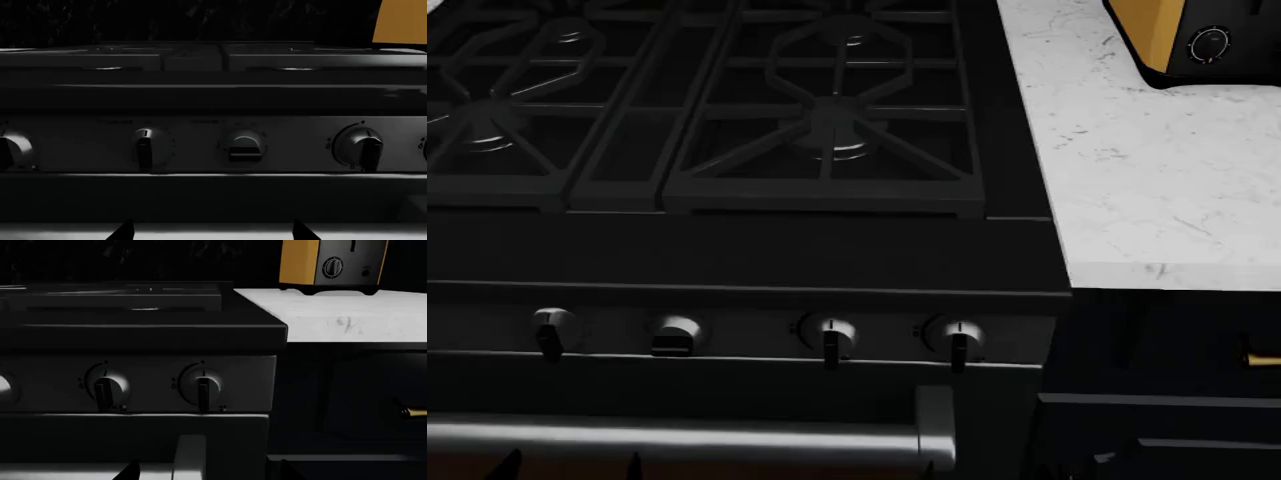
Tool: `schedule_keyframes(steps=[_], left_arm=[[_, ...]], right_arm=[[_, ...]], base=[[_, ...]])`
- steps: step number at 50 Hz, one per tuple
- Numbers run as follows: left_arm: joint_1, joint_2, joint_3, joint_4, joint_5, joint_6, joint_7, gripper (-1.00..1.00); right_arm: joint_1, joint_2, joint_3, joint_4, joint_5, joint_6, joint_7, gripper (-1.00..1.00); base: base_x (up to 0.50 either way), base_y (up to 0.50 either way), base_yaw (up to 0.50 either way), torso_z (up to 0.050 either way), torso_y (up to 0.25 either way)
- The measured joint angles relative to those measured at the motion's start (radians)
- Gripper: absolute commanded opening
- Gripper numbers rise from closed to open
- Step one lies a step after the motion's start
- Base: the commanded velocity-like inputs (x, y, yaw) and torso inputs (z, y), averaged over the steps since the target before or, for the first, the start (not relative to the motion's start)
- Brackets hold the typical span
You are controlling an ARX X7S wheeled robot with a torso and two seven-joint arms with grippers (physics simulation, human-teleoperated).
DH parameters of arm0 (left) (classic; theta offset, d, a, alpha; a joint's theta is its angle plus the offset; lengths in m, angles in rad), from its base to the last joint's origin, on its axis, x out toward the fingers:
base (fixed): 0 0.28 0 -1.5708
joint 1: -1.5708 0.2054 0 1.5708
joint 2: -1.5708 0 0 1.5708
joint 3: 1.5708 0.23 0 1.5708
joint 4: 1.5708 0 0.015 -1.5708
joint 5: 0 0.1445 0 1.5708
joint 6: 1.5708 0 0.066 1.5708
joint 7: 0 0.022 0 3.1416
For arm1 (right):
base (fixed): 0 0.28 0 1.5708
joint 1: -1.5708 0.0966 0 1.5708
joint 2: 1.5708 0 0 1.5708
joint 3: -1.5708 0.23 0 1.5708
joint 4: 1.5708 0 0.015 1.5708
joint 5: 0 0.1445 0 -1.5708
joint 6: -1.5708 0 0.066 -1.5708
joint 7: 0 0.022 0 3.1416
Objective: Press the start button on the microwave
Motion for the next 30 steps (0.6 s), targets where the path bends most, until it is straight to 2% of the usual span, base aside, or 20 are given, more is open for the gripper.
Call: schedule_keyframes(steps=[24, 30], left_arm=[[0.0, -0.052, 0.054, 0.012, -0.044, -0.009, -0.075, 1.0], [-0.054, -0.057, 0.074, -0.066, -0.037, 0.01, -0.084, 1.0]], right_arm=[[0.002, 0.085, -0.109, -0.019, 0.072, 0.014, 0.105, 1.0], [0.052, 0.068, -0.101, 0.068, 0.025, 0.005, 0.103, 1.0]], base=[[0.0, 0.0, 0.0, 0.0, 0.0], [0.0, 0.0, 0.0, 0.0, 0.0]])
